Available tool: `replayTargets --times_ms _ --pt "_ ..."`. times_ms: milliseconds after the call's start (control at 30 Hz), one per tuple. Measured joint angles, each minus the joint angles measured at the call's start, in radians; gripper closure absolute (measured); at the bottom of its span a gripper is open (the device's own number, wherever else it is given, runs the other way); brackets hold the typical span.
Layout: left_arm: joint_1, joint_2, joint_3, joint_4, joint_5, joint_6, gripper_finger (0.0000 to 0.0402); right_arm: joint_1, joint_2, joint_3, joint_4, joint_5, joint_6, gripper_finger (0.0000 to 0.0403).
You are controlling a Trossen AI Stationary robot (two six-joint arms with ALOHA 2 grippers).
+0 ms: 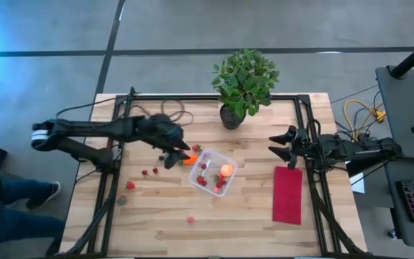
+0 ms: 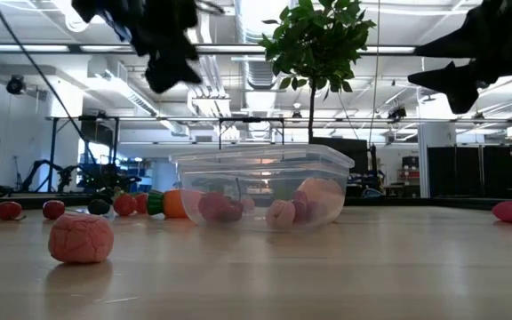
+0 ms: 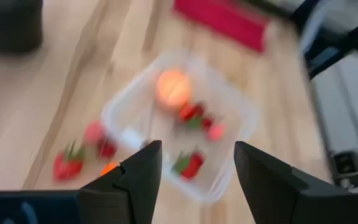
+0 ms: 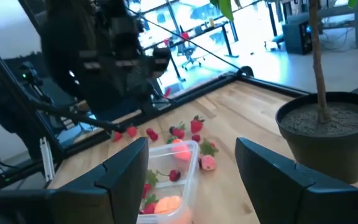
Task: Pick and placing Produce into tupperware
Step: Adjust the transparent bin
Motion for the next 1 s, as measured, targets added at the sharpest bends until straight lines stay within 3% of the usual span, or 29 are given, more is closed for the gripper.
replayTargets --times_ms 233,333,400,500,800,1000 --pt "0.065 0.192 0.171 -0.186 0.003 -0.004 0.0214 0.0 -0.077 -0.063 -0.008 0.0 0.036 0.017" --pt "0.072 0.221 0.201 -0.186 0.003 0.206 0.0214 0.0 -0.093 -0.096 -0.006 0.0 0.081 0.017" --pt "0.069 0.226 0.205 -0.194 0.007 0.371 0.0214 0.0 -0.098 -0.12 0.002 -0.007 0.123 0.017" --pt "0.068 0.222 0.2 -0.228 0.005 0.493 0.0214 0.0 -0.091 -0.123 0.035 -0.048 0.122 0.017" --pt "0.068 0.236 0.167 -0.31 -0.01 0.647 0.0214 0.0 -0.093 -0.124 0.015 -0.003 0.09 0.017" --pt "0.068 0.293 0.162 -0.339 -0.012 0.666 0.0214 0.0 -0.08 -0.124 0.014 0.0 0.087 0.017"
